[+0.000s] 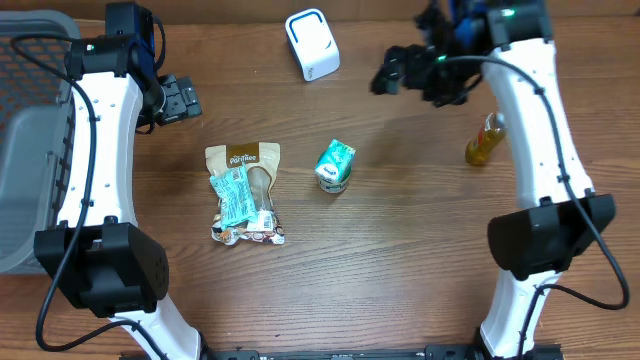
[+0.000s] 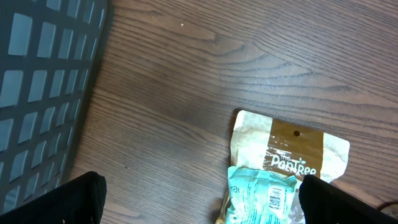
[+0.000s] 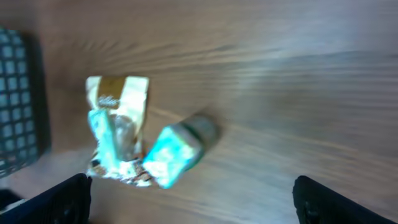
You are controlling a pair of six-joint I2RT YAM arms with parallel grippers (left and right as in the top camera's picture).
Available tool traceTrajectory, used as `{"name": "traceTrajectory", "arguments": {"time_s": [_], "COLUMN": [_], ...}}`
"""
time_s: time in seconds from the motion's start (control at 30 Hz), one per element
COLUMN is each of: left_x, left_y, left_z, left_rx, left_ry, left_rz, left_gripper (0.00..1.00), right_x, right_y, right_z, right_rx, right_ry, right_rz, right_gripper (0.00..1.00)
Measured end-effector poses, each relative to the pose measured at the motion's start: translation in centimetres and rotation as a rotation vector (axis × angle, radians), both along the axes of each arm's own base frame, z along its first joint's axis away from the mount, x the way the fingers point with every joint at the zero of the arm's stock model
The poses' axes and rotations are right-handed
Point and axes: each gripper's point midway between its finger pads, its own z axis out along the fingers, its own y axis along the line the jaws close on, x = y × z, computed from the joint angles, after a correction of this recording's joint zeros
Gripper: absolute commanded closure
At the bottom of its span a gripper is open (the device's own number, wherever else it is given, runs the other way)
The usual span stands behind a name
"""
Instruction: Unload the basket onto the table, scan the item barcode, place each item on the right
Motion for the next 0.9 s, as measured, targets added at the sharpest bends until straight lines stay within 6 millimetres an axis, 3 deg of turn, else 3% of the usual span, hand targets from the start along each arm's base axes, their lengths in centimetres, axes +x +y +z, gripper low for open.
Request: {"name": "traceTrajectory", "arguments": {"time_s": [0.13,0.27,0.3,0.33,0.37,0.53,0.57,0.6,0.63,0.9], "left_x": [0.0,0.0,0.0,0.0,0.0,0.0,0.0,0.0,0.0,0.0], "left_y": [0.0,0.0,0.0,0.0,0.0,0.0,0.0,0.0,0.0,0.0], "left_z": [0.0,0.0,0.0,0.0,0.0,0.0,0.0,0.0,0.0,0.0], "left_rx": [0.0,0.0,0.0,0.0,0.0,0.0,0.0,0.0,0.0,0.0], "left_ry": [0.0,0.0,0.0,0.0,0.0,0.0,0.0,0.0,0.0,0.0], "left_rz": [0.0,0.0,0.0,0.0,0.0,0.0,0.0,0.0,0.0,0.0], "left_gripper": [0.01,0.0,0.01,0.0,0.0,0.0,0.0,0.0,0.0,0.01], "right_x": [-1.3,-2.9,-3.4,-3.7,-3.9,-4.0,-3.9,-4.0,-4.1,-5.4], "right_y": [2.9,6.1,6.7,7.1,7.4,8.0,7.9,7.9,7.8,7.0], "right_z": [-0.3,-1.5,-1.9,-2.3,-2.7,-4.7,-5.0,-5.3,-5.5,-8.0], "right_rx": [0.016,0.018,0.015,0.012,0.009,0.003,0.002,0.001,-0.003,-0.055], "right_ry": [0.032,0.066,0.084,0.097,0.109,0.149,0.152,0.16,0.172,0.28], "right_rz": [0.031,0.089,0.092,0.092,0.089,0.048,0.042,0.035,0.028,-0.079], "right_gripper": [0.53,0.52,0.47,0.28,0.0,0.01,0.21,0.34,0.39,0.42]}}
